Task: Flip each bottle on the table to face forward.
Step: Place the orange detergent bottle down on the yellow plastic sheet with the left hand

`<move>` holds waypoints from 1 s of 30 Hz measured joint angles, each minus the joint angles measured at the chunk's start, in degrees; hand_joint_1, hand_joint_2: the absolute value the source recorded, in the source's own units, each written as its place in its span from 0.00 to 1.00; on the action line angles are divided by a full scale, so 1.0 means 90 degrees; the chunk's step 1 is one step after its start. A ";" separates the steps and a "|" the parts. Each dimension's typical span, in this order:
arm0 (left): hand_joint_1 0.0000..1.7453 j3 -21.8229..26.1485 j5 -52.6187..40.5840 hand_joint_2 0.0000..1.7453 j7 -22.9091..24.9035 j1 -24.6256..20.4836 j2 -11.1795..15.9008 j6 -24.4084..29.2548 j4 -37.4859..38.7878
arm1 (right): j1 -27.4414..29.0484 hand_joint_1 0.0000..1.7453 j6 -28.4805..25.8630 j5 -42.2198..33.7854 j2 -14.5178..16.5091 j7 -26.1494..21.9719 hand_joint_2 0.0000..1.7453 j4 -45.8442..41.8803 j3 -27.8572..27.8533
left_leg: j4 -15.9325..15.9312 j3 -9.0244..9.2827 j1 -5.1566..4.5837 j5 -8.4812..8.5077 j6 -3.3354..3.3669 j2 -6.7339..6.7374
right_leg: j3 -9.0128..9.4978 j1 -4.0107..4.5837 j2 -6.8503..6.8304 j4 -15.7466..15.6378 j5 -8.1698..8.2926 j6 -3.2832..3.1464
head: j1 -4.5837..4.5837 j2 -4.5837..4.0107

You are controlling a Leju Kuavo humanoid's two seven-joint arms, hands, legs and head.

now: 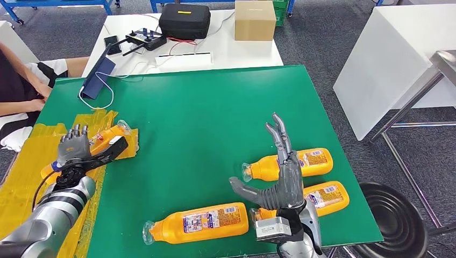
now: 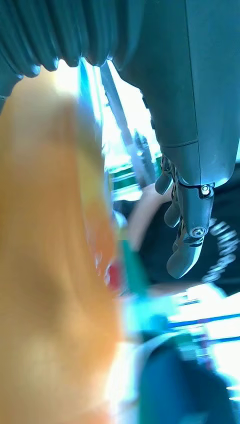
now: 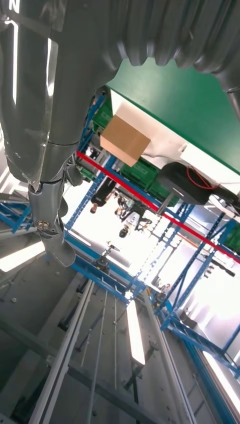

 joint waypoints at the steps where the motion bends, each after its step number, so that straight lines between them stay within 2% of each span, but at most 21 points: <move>1: 0.00 0.0078 0.0022 1.00 -0.0100 0.0069 -0.0013 0.0271 -0.0118 | 0.0003 0.00 -0.0030 0.0016 -0.0001 0.0010 1.00 0.0009 -0.0001 | 0.0000 0.0000 0.0000 0.0000 0.0000 0.0000 | 0.0000 0.0000 0.0000 0.0000 0.0000 0.0000 | 0.0000 0.0000; 5: 0.00 0.0404 0.0123 1.00 -0.0566 0.0546 -0.0162 0.0765 -0.1003 | 0.0044 0.00 -0.0163 0.0100 -0.0002 0.0080 1.00 0.0033 -0.0020 | 0.0000 -0.0002 -0.0001 -0.0002 0.0000 0.0001 | -0.0004 -0.0001 0.0000 -0.0002 -0.0001 0.0001 | -0.0001 0.0001; 9: 0.00 0.0686 0.0529 1.00 -0.1134 0.1121 -0.0462 0.0803 -0.2231 | 0.0112 0.00 -0.0280 0.0239 -0.0007 0.0232 1.00 0.0035 -0.0073 | 0.0000 -0.0006 -0.0004 -0.0003 0.0002 0.0001 | -0.0007 -0.0002 0.0000 -0.0004 -0.0001 0.0001 | 0.0001 0.0001; 14: 0.00 0.0791 0.1367 1.00 -0.1872 0.1736 -0.0840 0.0810 -0.3619 | 0.0188 0.00 -0.0368 0.0465 -0.0018 0.0440 1.00 0.0035 -0.0184 | 0.0000 -0.0007 -0.0009 -0.0004 0.0003 0.0001 | -0.0006 -0.0008 0.0000 -0.0005 -0.0001 0.0001 | 0.0000 0.0000; 18: 0.00 0.0995 0.0984 1.00 -0.2414 0.2353 -0.1312 0.0816 -0.5168 | 0.0279 0.00 -0.0406 0.0616 -0.0051 0.0561 1.00 0.0026 -0.0301 | 0.0000 -0.0010 -0.0009 -0.0004 0.0003 0.0001 | -0.0008 -0.0009 0.0000 -0.0005 -0.0001 0.0001 | -0.0001 0.0000; 20: 0.00 0.1114 0.0765 1.00 -0.2509 0.2597 -0.1543 0.0822 -0.5890 | 0.0325 0.00 -0.0438 0.0676 -0.0066 0.0594 1.00 0.0017 -0.0335 | 0.0000 -0.0012 -0.0009 -0.0006 0.0004 0.0001 | -0.0009 -0.0009 0.0000 -0.0006 -0.0002 0.0001 | -0.0001 0.0000; 22: 0.00 0.1141 0.1006 1.00 -0.2556 0.2749 -0.1670 0.0822 -0.6293 | 0.0355 0.00 -0.0485 0.0766 -0.0076 0.0644 1.00 0.0013 -0.0353 | 0.0000 -0.0011 -0.0009 -0.0009 0.0005 0.0001 | -0.0010 -0.0009 0.0000 -0.0007 -0.0002 0.0002 | -0.0001 0.0000; 24: 0.00 0.1103 0.1871 1.00 -0.2847 0.2842 -0.1748 0.0713 -0.6460 | 0.0365 0.00 -0.0512 0.0979 -0.0109 0.0794 1.00 0.0009 -0.0364 | 0.0000 -0.0009 -0.0008 -0.0008 0.0005 0.0000 | -0.0010 -0.0007 0.0000 -0.0007 -0.0002 0.0002 | -0.0001 0.0000; 25: 0.00 0.1040 0.2663 1.00 -0.3120 0.2885 -0.1766 0.0516 -0.6507 | 0.0359 0.00 -0.0490 0.1197 -0.0158 0.0957 1.00 0.0008 -0.0366 | 0.0000 -0.0009 -0.0008 -0.0008 0.0005 -0.0001 | -0.0009 -0.0007 -0.0002 -0.0007 -0.0001 0.0002 | -0.0002 0.0000; 28: 0.00 0.0689 0.5858 1.00 -0.4030 0.3027 -0.1738 -0.0548 -0.6651 | 0.0283 0.00 -0.0209 0.2105 -0.0531 0.1649 1.00 0.0065 -0.0409 | 0.0000 -0.0010 -0.0007 -0.0005 0.0007 -0.0005 | -0.0003 -0.0006 -0.0010 -0.0007 0.0000 0.0003 | -0.0003 0.0000; 30: 0.00 0.0496 0.7451 1.00 -0.4376 0.3104 -0.1716 -0.1052 -0.6754 | 0.0211 0.00 0.0000 0.2428 -0.0858 0.1913 1.00 0.0166 -0.0503 | 0.0000 -0.0012 -0.0009 -0.0002 0.0011 -0.0006 | -0.0001 -0.0009 -0.0011 -0.0006 0.0002 0.0006 | 0.0001 0.0000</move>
